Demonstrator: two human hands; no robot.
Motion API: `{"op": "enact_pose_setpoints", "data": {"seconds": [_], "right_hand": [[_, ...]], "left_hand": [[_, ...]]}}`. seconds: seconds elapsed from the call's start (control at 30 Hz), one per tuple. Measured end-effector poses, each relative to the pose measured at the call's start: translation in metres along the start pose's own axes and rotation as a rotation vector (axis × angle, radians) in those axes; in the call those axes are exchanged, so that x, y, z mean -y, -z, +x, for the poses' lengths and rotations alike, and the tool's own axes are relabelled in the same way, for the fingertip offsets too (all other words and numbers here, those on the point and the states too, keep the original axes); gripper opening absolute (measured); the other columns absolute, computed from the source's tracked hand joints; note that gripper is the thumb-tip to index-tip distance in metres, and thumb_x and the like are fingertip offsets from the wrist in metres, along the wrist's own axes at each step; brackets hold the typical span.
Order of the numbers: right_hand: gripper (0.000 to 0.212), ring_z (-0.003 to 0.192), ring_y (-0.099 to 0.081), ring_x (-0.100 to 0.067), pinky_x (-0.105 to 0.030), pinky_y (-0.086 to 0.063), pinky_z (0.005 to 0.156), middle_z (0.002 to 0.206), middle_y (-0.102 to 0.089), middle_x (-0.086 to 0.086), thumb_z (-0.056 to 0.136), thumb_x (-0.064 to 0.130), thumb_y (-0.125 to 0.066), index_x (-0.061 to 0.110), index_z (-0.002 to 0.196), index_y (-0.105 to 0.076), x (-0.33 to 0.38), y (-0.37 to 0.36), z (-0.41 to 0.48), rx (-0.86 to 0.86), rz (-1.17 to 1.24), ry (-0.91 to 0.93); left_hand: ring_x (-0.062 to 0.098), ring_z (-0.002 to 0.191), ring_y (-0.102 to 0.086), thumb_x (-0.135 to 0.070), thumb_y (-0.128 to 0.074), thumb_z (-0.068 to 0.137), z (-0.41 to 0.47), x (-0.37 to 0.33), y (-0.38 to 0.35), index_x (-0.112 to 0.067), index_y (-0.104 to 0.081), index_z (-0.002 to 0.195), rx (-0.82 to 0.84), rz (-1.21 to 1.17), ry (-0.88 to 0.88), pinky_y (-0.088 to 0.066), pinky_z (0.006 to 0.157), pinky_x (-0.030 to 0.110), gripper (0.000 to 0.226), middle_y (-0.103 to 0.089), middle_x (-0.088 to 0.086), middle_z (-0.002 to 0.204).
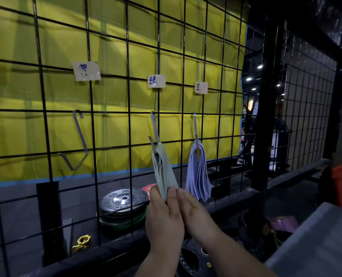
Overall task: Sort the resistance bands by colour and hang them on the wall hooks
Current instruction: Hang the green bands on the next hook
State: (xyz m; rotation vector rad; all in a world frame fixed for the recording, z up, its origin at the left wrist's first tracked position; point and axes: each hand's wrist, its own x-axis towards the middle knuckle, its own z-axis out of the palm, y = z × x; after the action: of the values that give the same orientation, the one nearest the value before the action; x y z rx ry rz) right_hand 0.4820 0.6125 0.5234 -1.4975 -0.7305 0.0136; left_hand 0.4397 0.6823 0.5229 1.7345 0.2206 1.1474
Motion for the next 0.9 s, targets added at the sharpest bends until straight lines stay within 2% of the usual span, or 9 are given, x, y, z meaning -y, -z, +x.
{"op": "enact_pose_setpoints", "data": {"seconds": [0.17,0.37,0.47,0.53,0.63,0.7,0.83,0.9], "right_hand": [[0.036,0.105,-0.065,-0.018,-0.027,-0.050,0.094,0.109,-0.069,-0.012,0.103,0.029,-0.034,0.011,0.109,-0.065,-0.004,0.002,0.001,-0.007,-0.059,0.006],[0.033,0.091,-0.065,0.000,-0.012,-0.047,0.078,0.094,-0.070,0.004,0.104,0.027,-0.033,0.016,0.102,-0.064,-0.002,0.000,0.000,0.017,-0.072,0.002],[0.034,0.092,-0.065,-0.003,-0.013,-0.047,0.080,0.098,-0.070,0.000,0.104,0.028,-0.033,0.014,0.103,-0.063,-0.004,-0.002,-0.001,0.007,-0.087,0.008],[0.032,0.091,-0.063,-0.001,-0.013,-0.047,0.081,0.098,-0.068,0.001,0.104,0.026,-0.032,0.017,0.099,-0.062,-0.003,-0.002,-0.001,0.001,-0.093,0.019],[0.030,0.086,-0.061,0.001,-0.011,-0.045,0.080,0.090,-0.065,0.004,0.104,0.025,-0.033,0.019,0.092,-0.060,-0.001,-0.001,-0.005,-0.004,-0.131,0.020],[0.031,0.081,-0.057,-0.002,-0.017,-0.045,0.078,0.085,-0.061,0.004,0.103,0.030,-0.033,0.018,0.090,-0.058,-0.005,0.002,-0.007,-0.005,-0.198,0.000],[0.032,0.083,-0.058,-0.007,-0.026,-0.048,0.082,0.086,-0.063,0.002,0.103,0.036,-0.034,0.021,0.091,-0.059,-0.007,0.005,-0.011,0.000,-0.204,-0.051],[0.030,0.082,-0.059,-0.004,-0.019,-0.048,0.077,0.085,-0.063,0.006,0.103,0.037,-0.035,0.025,0.092,-0.060,-0.005,0.005,-0.013,-0.005,-0.206,-0.067]], "left_hand": [[0.023,0.078,-0.057,-0.047,-0.034,0.093,-0.001,-0.001,0.002,-0.020,-0.047,0.096,0.042,0.080,0.007,-0.043,0.065,0.034,0.031,-0.059,0.000,0.084],[0.021,0.079,-0.057,-0.046,-0.034,0.095,0.001,-0.003,0.006,-0.027,-0.046,0.093,0.073,0.102,0.050,-0.042,0.064,0.032,0.023,-0.059,-0.003,0.082],[0.020,0.078,-0.058,-0.047,-0.034,0.095,0.000,-0.003,0.007,-0.027,-0.047,0.093,0.070,0.091,0.047,-0.046,0.066,0.034,0.024,-0.061,-0.003,0.084],[0.019,0.078,-0.057,-0.047,-0.036,0.095,0.000,-0.003,0.008,-0.027,-0.047,0.093,0.077,0.087,0.046,-0.042,0.065,0.032,0.023,-0.059,-0.004,0.083],[0.019,0.076,-0.055,-0.046,-0.037,0.095,-0.007,-0.001,0.009,-0.027,-0.045,0.095,0.095,0.113,0.027,-0.040,0.064,0.030,0.021,-0.055,-0.010,0.076],[0.022,0.075,-0.055,-0.044,-0.037,0.096,-0.012,0.002,0.010,-0.025,-0.043,0.094,0.107,0.146,0.030,-0.038,0.063,0.030,0.020,-0.049,-0.013,0.071],[0.023,0.077,-0.056,-0.040,-0.036,0.098,-0.013,0.004,0.008,-0.016,-0.050,0.106,0.107,0.179,0.025,-0.035,0.064,0.029,0.029,-0.054,-0.004,0.078],[0.027,0.083,-0.059,-0.040,-0.036,0.098,-0.014,0.003,0.008,-0.014,-0.050,0.109,0.106,0.177,0.033,-0.037,0.065,0.031,0.032,-0.059,0.002,0.083]]}}
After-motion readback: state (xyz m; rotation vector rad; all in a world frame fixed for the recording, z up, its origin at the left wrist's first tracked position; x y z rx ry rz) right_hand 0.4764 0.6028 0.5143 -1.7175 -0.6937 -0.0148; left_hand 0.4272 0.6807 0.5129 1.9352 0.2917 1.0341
